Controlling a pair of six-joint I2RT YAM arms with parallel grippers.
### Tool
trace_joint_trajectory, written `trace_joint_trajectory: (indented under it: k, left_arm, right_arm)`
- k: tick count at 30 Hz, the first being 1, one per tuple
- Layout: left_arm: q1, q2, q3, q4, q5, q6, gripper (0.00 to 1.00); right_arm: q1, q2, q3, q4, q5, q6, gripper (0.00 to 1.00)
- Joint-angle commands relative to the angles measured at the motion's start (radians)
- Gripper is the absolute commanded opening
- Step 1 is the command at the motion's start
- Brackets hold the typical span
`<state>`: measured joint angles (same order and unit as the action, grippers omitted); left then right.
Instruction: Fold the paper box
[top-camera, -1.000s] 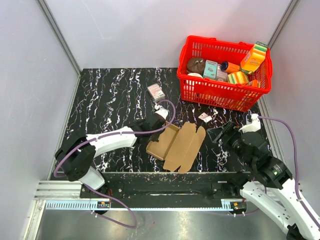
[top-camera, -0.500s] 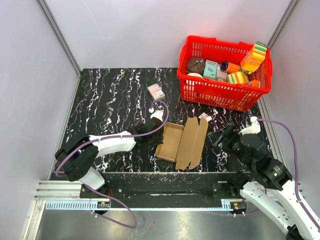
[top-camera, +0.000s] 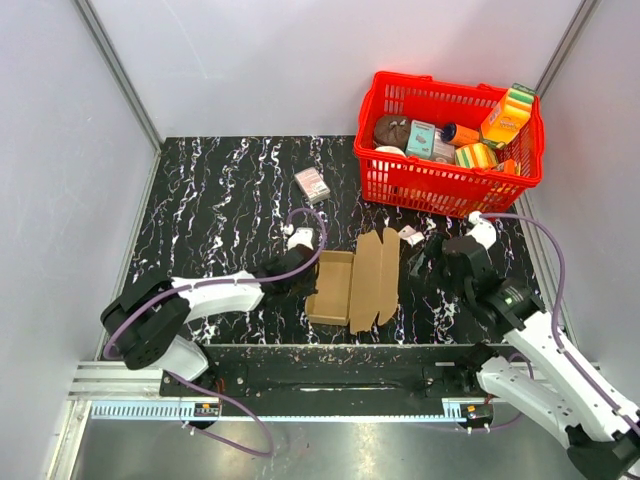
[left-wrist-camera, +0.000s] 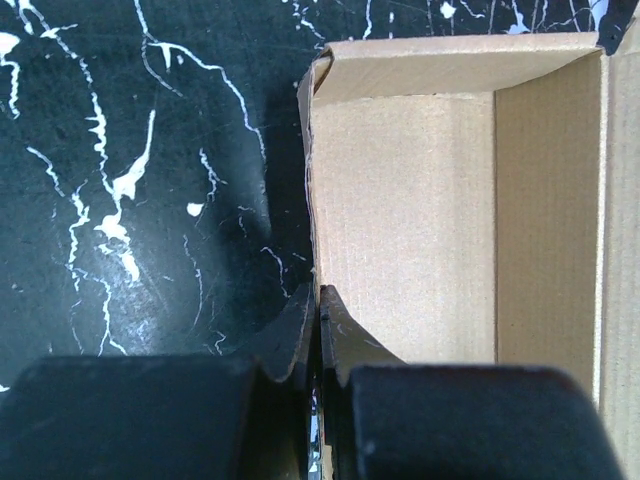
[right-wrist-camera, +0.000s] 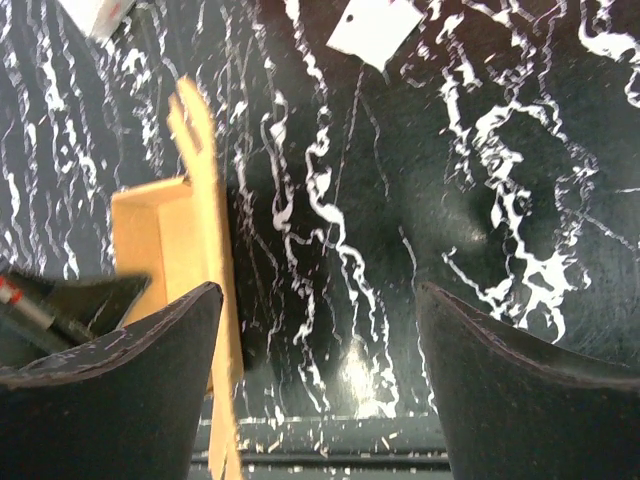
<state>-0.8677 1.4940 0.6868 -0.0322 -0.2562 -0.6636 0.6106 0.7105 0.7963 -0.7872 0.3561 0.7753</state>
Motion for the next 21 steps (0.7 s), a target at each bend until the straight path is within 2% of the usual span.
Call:
trace_joint_trajectory:
  k: [1,5,6,9,13,16,19,21]
  left_arm:
    - [0.007,-0.041,-0.044,-0.001,-0.067,-0.021,0.03]
    - [0.029,-0.073,-0.087,0.015,-0.074,-0.024,0.05]
    - [0.033,-0.08,-0.102,0.024,-0.068,-0.022,0.05]
    - [0.045,-0.086,-0.113,0.029,-0.06,-0.013,0.06]
    - [0.049,-0.083,-0.113,0.029,-0.06,-0.005,0.07]
    - [0.049,-0.08,-0.112,0.061,-0.054,-0.002,0.07]
    - [0.05,-0.078,-0.104,0.066,-0.049,0.002,0.07]
    - [0.05,-0.078,-0.102,0.071,-0.046,0.002,0.07]
  right_arm:
    - [-0.102,0.09,0.034,0.139,-0.012,-0.047,0.84]
    - [-0.267,0.158,-0.015,0.258,-0.175,-0.073,0.83]
    - [-0.331,0.212,-0.02,0.279,-0.207,-0.08,0.84]
    - [-0.415,0.349,-0.016,0.374,-0.321,-0.11,0.83]
    - [-0.459,0.51,0.02,0.497,-0.353,-0.136,0.71]
    - [-0.466,0.627,0.044,0.563,-0.382,-0.142,0.67]
    - [-0.471,0.733,0.063,0.61,-0.388,-0.142,0.66]
    - [-0.472,0.795,0.072,0.637,-0.401,-0.145,0.71]
